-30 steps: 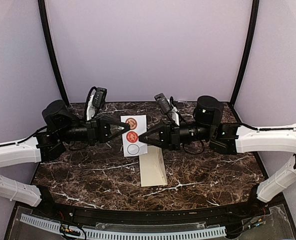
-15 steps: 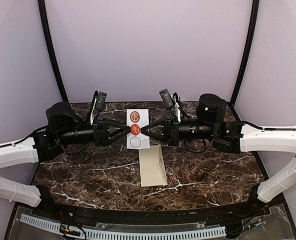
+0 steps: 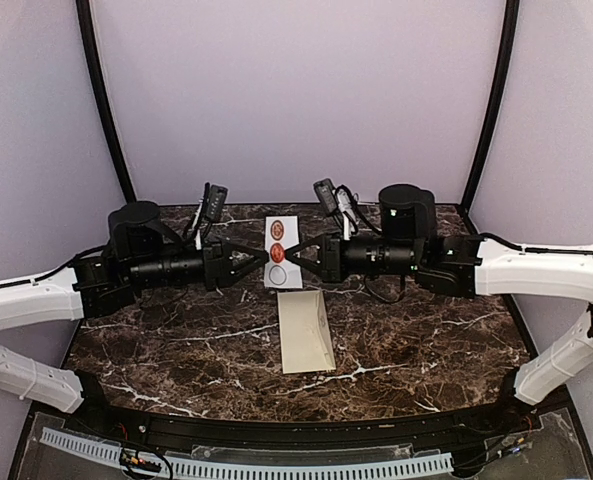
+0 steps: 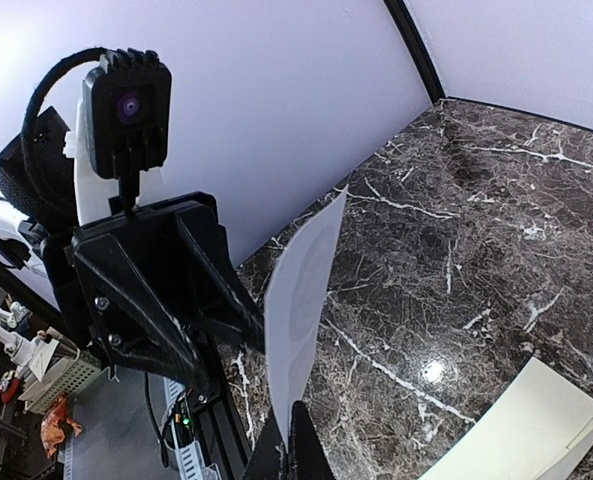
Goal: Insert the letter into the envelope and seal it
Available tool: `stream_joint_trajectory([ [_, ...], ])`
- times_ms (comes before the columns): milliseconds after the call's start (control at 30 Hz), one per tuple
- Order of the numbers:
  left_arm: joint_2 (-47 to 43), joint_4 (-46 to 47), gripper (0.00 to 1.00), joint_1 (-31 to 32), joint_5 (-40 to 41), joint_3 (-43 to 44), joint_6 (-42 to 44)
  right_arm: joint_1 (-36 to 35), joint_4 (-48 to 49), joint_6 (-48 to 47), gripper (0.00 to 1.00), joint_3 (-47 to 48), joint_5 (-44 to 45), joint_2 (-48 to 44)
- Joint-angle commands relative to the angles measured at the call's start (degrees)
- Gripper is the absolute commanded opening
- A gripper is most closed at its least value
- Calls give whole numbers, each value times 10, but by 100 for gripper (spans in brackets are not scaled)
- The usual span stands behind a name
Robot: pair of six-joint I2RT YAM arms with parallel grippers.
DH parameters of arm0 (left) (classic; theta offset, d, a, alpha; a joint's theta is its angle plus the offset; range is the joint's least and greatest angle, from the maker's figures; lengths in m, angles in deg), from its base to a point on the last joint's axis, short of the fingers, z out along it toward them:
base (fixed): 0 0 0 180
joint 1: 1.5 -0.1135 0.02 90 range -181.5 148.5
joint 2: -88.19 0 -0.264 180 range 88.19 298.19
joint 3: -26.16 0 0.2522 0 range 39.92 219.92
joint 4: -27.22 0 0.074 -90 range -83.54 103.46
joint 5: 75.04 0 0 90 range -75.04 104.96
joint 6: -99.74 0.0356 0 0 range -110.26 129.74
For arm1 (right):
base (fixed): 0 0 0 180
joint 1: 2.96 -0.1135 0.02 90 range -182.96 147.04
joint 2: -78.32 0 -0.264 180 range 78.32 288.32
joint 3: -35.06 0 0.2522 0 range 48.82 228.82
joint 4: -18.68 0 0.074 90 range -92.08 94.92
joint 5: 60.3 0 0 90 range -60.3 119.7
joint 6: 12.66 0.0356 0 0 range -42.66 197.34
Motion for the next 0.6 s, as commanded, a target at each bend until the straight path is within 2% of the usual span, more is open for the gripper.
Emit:
stream_joint_trajectory([
  [0, 32, 41, 27, 14, -25, 23, -10, -4, 3, 4, 0, 17, 4, 5],
  [567, 58, 42, 26, 18, -32, 41, 10, -4, 33, 10, 0, 9, -70, 6],
])
